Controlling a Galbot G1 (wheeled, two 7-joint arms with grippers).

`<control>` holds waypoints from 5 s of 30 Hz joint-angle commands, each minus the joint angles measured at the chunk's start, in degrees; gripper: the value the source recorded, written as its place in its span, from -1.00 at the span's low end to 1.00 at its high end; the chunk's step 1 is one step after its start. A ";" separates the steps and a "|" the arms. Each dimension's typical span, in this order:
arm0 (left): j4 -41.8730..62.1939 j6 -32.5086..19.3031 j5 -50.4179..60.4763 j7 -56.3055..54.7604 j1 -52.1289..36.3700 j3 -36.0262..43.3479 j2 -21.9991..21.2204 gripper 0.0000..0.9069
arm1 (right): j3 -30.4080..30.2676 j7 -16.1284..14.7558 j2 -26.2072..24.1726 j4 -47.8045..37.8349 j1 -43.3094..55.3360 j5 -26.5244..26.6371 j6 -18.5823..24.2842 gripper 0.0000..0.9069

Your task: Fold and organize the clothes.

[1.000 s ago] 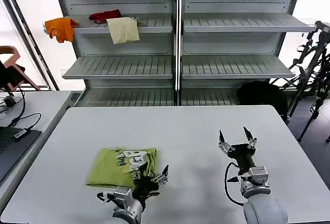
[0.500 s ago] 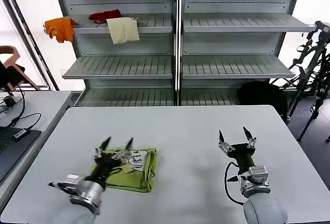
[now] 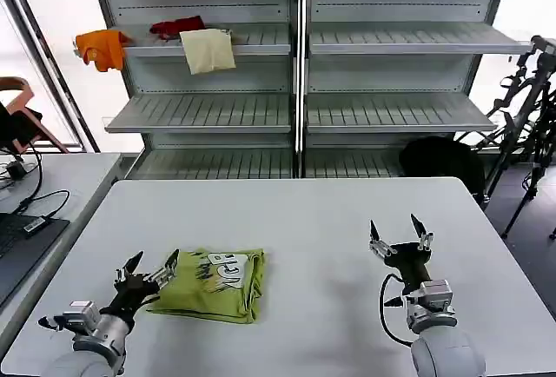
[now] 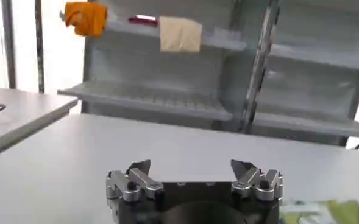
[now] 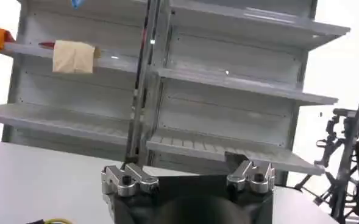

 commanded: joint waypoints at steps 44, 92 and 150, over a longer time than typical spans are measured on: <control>1.45 -3.12 -5.21 -0.74 2.92 2.34 -2.35 -1.00 | 0.66 0.22 0.29 0.26 -0.42 0.04 0.26 1.00; -5.13 -9.14 38.44 11.93 1.47 -4.61 9.08 -0.98 | 2.07 0.40 -0.34 -3.80 -3.73 2.85 4.54 1.00; -14.93 4.52 9.36 -7.51 -6.63 14.31 0.23 1.00 | -30.81 26.02 9.81 -1.55 7.43 48.02 -17.17 -0.04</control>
